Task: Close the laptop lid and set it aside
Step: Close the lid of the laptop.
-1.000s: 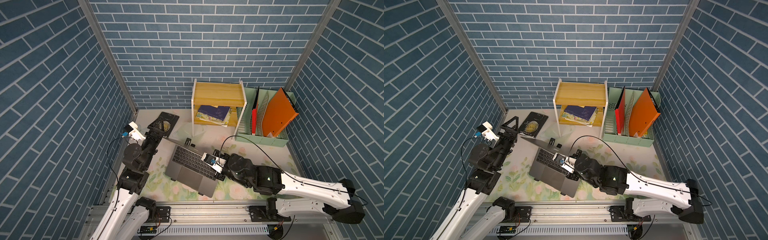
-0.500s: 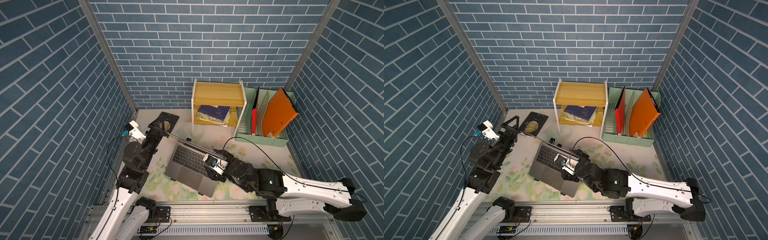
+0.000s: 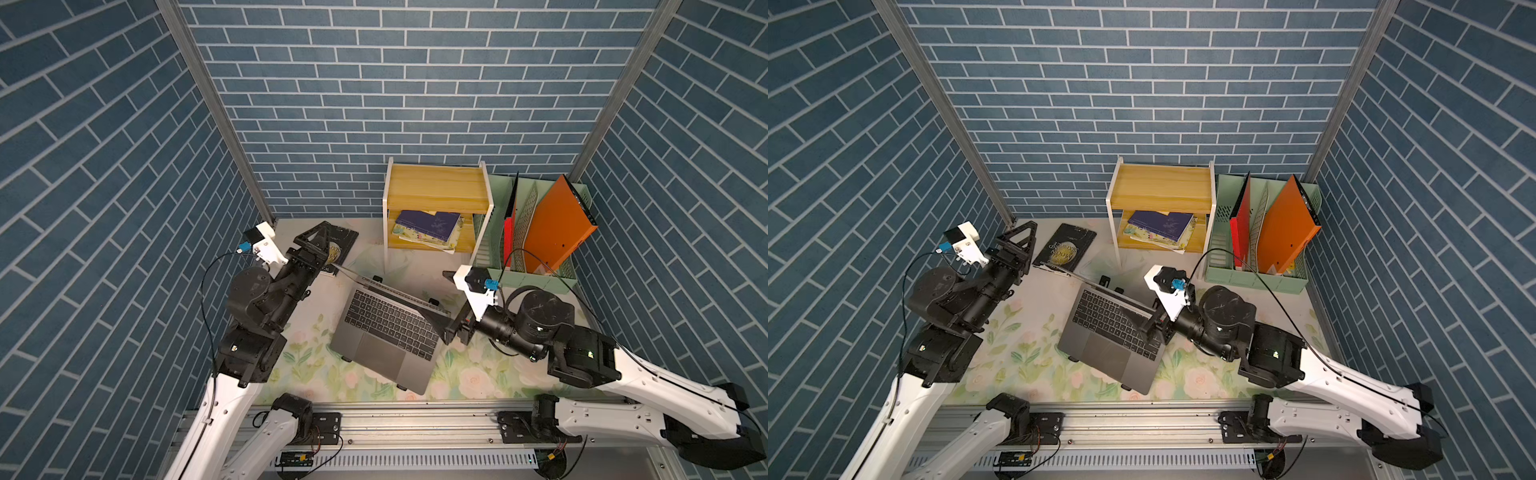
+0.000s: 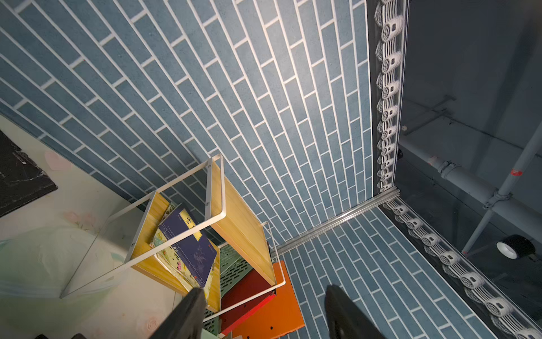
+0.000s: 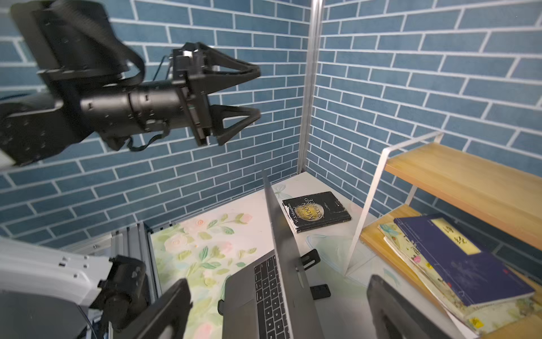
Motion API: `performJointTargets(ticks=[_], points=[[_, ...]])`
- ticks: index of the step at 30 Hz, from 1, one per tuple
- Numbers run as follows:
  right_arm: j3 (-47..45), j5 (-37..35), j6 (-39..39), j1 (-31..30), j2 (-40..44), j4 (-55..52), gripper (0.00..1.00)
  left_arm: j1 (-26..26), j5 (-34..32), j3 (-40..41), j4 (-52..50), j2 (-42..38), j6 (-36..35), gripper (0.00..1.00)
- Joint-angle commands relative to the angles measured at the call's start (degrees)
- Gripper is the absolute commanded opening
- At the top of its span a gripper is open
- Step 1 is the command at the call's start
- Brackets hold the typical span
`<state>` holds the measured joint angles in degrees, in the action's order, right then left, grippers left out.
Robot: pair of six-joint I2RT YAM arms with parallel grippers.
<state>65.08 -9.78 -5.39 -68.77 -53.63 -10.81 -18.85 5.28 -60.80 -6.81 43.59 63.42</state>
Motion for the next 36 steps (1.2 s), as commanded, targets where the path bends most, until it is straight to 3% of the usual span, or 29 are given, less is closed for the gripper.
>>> performJointTargets(ticks=[1,3,6,11,22,36], points=[[5.7,8.1,-14.1,8.5,-4.6,-2.1,0.75,-1.4,-2.1,-3.9,-11.3,0.6,-1.2,0.63],[10.0,11.9,-15.9,11.3,-9.6,-5.9,0.59,-2.1,-3.3,-3.9,-12.2,0.7,0.0,0.54],[15.8,13.4,-15.8,12.0,-16.9,-11.4,0.39,-4.1,-3.8,-4.1,-12.3,1.7,1.5,0.51],[18.9,17.6,-14.9,12.1,-23.2,-14.8,0.22,-7.9,-4.9,-3.7,-10.6,2.8,0.5,0.51],[19.2,24.5,-14.6,12.0,-26.9,-13.9,0.11,-9.1,-4.0,-0.9,-1.0,4.3,-1.2,0.52],[16.8,32.0,-14.1,10.3,-28.9,-12.4,0.09,-9.1,-2.3,3.4,0.1,3.6,-0.7,0.53]])
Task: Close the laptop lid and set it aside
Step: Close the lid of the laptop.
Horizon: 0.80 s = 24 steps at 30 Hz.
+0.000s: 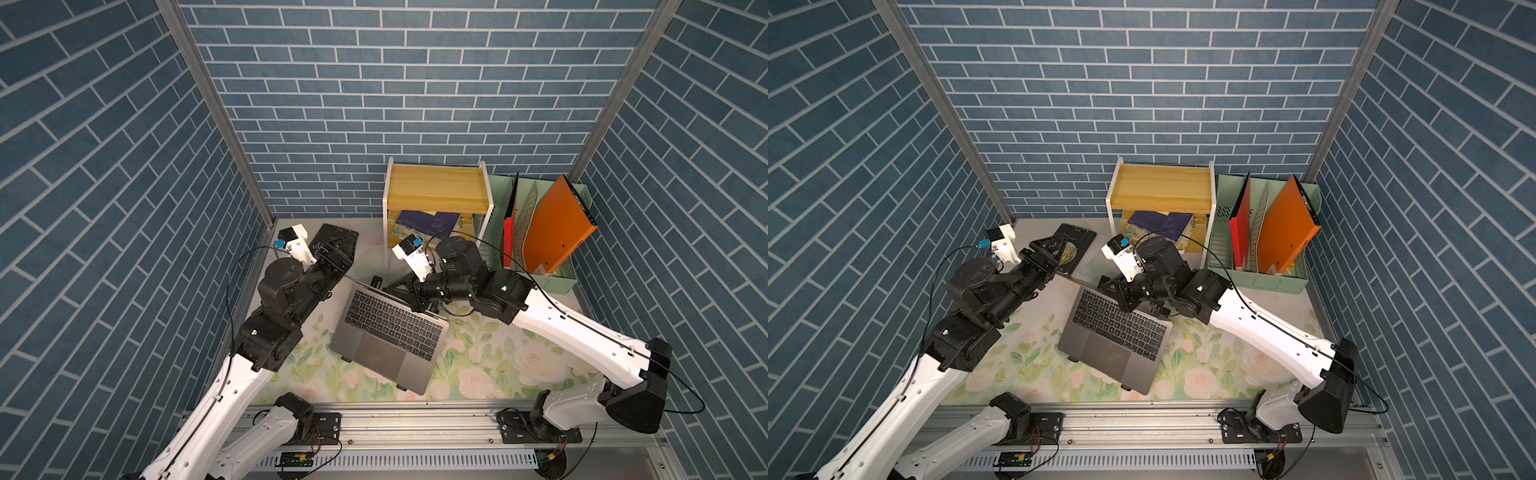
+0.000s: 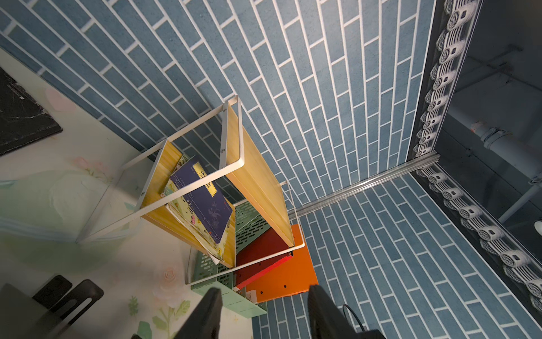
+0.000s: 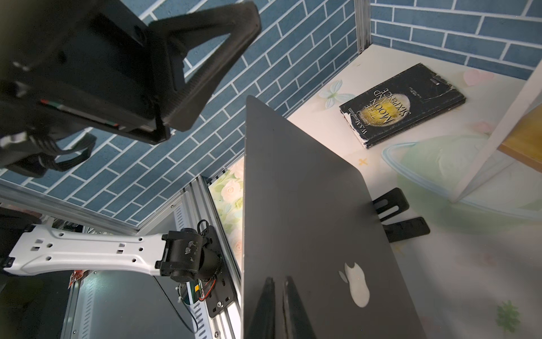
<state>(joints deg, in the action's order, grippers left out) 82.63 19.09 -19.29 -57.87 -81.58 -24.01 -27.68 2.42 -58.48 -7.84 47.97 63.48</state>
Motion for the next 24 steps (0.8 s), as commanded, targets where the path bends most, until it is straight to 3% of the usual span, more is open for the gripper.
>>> performJointTargets(ticks=[1,24], points=[[-1.1,3.5,-0.2,-0.6,-1.1,0.9,0.09,-0.3,0.6,1.5,1.2,-0.9,-0.7,0.53],[-12.0,12.2,-1.7,-0.6,-5.8,7.8,0.09,-0.3,4.4,6.5,-2.0,0.4,-3.1,0.54]])
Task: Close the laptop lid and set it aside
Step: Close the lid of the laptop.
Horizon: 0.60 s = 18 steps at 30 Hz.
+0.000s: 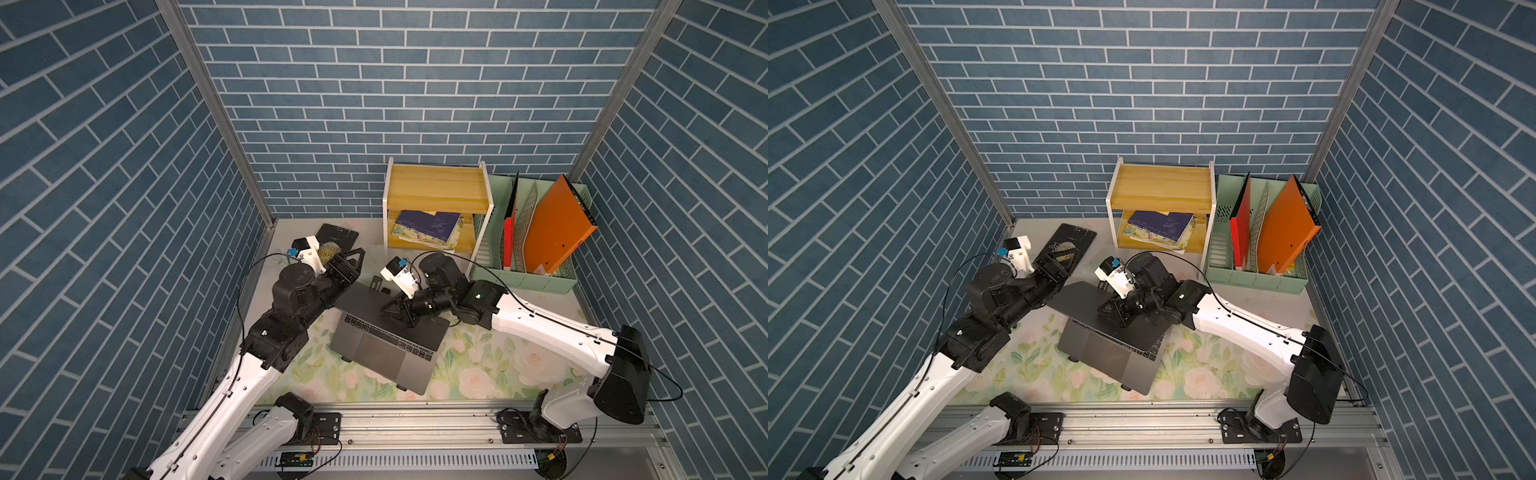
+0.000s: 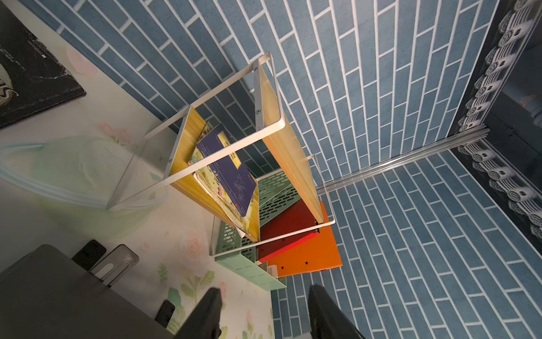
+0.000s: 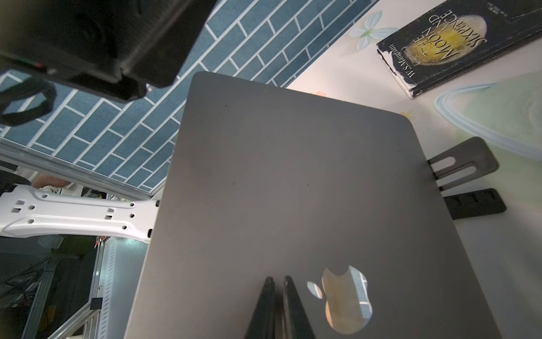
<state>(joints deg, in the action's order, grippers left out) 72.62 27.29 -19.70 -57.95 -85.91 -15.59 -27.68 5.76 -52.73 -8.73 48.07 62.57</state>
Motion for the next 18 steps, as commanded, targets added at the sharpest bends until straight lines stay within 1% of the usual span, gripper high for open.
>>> performJointTargets(ticks=[1,8,13,18], points=[[-2.4,4.3,-1.5,-0.4,-1.7,-0.2,0.09,-0.3,1.2,1.2,-1.2,0.4,-2.4,0.54],[-5.6,6.4,-2.7,0.9,-3.0,2.3,0.1,-0.3,2.5,4.9,-1.0,0.6,-3.1,0.54],[-7.4,8.1,-3.3,2.2,-4.1,4.4,0.1,-0.3,1.9,8.2,-0.7,0.3,-4.3,0.54],[-8.2,9.4,-3.3,2.9,-5.5,5.7,0.1,-0.3,2.0,14.1,4.3,-1.7,-5.1,0.54]])
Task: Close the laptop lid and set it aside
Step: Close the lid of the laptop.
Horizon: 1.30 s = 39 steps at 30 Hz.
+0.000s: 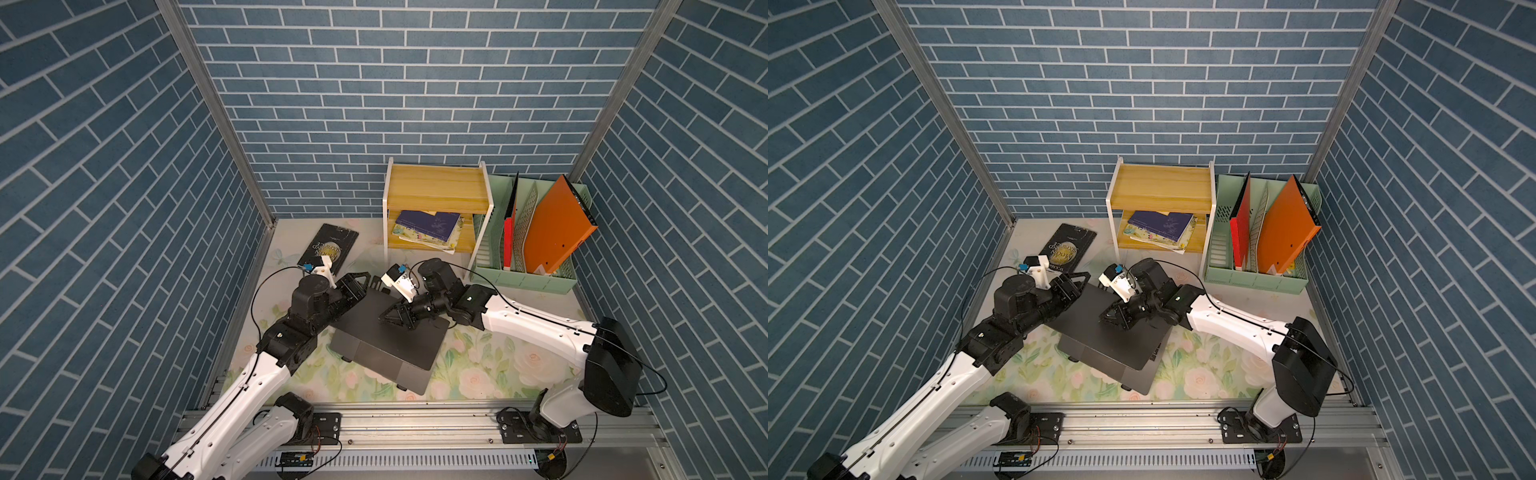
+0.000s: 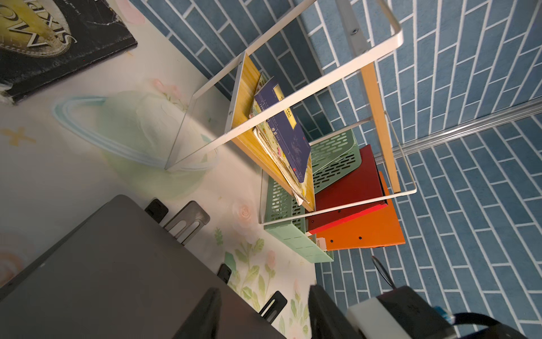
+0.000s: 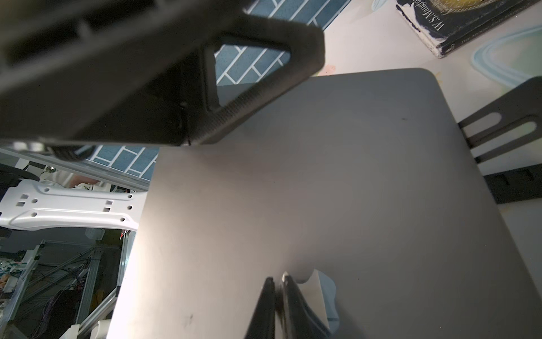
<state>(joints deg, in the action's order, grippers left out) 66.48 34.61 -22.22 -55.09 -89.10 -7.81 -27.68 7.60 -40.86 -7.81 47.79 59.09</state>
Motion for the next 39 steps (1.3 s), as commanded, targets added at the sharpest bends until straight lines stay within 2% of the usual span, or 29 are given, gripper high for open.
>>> performJointTargets(ticks=[1,18,22,26,29,35,39], points=[[-2.3,2.5,-0.9,0.2,-2.6,-1.6,0.1,-0.3,-0.1,3.3,4.1,-2.0,-1.6,0.54],[-4.5,3.6,-2.0,2.4,-5.8,3.1,0.1,-0.2,-0.7,14.3,7.7,-2.4,-2.5,0.54],[-6.4,3.3,-1.9,2.5,-3.5,7.0,0.1,-0.2,-0.7,15.8,9.2,-1.7,-2.7,0.54],[-9.8,1.1,-1.3,2.5,2.2,12.2,0.14,-0.2,-0.4,16.7,10.9,-0.9,-2.7,0.54],[-13.7,-5.6,-0.3,2.4,8.3,15.9,0.22,-0.2,-0.6,17.2,11.8,-0.3,-2.8,0.54],[-23.8,-17.3,-1.5,4.1,22.5,22.3,0.54,-0.1,-0.3,17.9,13.6,0.9,-2.8,0.54],[-29.4,-19.8,-5.1,7.5,28.2,24.1,0.64,-0.1,0.0,18.5,14.1,1.7,-2.9,0.54]])
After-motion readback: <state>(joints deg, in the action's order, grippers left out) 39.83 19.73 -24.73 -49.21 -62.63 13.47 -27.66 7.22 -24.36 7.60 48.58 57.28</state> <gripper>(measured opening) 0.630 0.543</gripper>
